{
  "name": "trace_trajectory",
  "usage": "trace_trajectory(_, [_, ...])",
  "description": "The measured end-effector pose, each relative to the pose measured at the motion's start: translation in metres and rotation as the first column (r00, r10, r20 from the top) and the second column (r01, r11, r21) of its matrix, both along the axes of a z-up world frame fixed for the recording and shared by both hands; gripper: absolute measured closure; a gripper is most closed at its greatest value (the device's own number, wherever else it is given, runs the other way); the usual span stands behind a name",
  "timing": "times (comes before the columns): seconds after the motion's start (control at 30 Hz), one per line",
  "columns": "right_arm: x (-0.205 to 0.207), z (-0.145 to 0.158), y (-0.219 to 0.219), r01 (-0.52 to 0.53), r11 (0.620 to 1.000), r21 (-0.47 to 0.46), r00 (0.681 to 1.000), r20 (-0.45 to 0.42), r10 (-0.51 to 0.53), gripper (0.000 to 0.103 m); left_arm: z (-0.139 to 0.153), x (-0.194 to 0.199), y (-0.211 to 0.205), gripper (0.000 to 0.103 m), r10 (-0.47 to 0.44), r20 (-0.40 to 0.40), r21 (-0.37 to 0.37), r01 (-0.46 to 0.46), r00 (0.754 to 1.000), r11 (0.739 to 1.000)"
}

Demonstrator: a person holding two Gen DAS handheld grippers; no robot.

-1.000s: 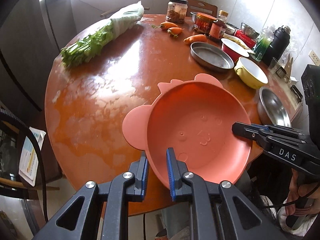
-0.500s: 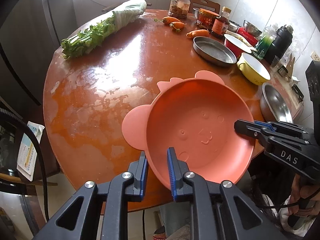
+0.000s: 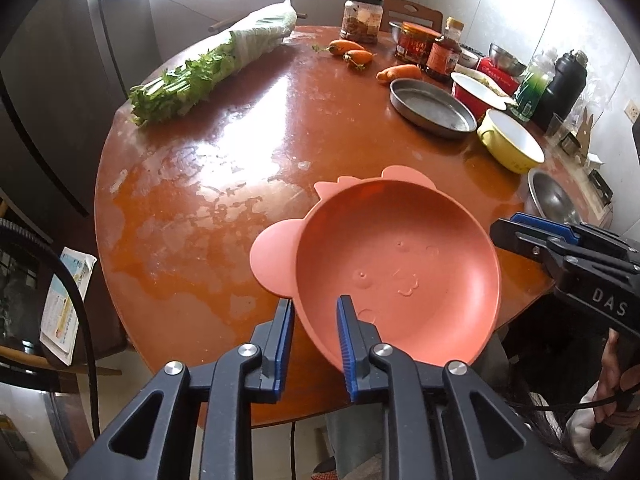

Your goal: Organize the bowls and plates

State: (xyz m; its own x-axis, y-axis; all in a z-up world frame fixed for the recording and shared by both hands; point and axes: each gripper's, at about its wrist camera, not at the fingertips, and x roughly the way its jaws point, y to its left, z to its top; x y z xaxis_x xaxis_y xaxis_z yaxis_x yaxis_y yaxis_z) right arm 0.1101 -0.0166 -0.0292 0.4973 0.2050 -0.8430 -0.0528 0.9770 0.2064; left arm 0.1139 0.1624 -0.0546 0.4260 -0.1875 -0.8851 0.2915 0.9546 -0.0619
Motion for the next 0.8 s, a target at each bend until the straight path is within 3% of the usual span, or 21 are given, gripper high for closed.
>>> trace_trajectory(0.17, [-0.003, 0.009, 0.015, -0.12, 0.987, 0.109, 0.992, 0.062, 0.113, 0.069, -0.005, -0.001, -0.006, 0.074, -0.027, -0.011, -0.017, 0.027, 1.0, 0.999])
trace_trajectory(0.3, [-0.001, 0.0, 0.029, -0.161, 0.981, 0.108, 0.987, 0.03, 0.159, 0.069, -0.009, 0.003, -0.01, 0.073, -0.025, -0.014, -0.039, 0.024, 1.0, 0.999])
trace_trajectory(0.47, [0.008, -0.016, 0.028, -0.14, 0.986, 0.09, 0.989, -0.032, 0.144, 0.069, -0.008, 0.007, -0.001, 0.072, -0.009, -0.026, -0.106, 0.006, 1.0, 0.994])
trace_trajectory(0.63, [0.011, -0.029, 0.035, -0.16, 0.986, 0.039, 0.984, -0.071, 0.162, 0.069, 0.004, -0.001, 0.014, 0.072, 0.035, 0.023, -0.09, -0.032, 0.999, 0.995])
trace_trajectory(0.8, [0.01, -0.032, 0.036, -0.168, 0.984, 0.053, 0.982, -0.081, 0.172, 0.07, 0.022, -0.006, 0.02, 0.072, 0.052, 0.083, -0.04, -0.049, 0.995, 0.998])
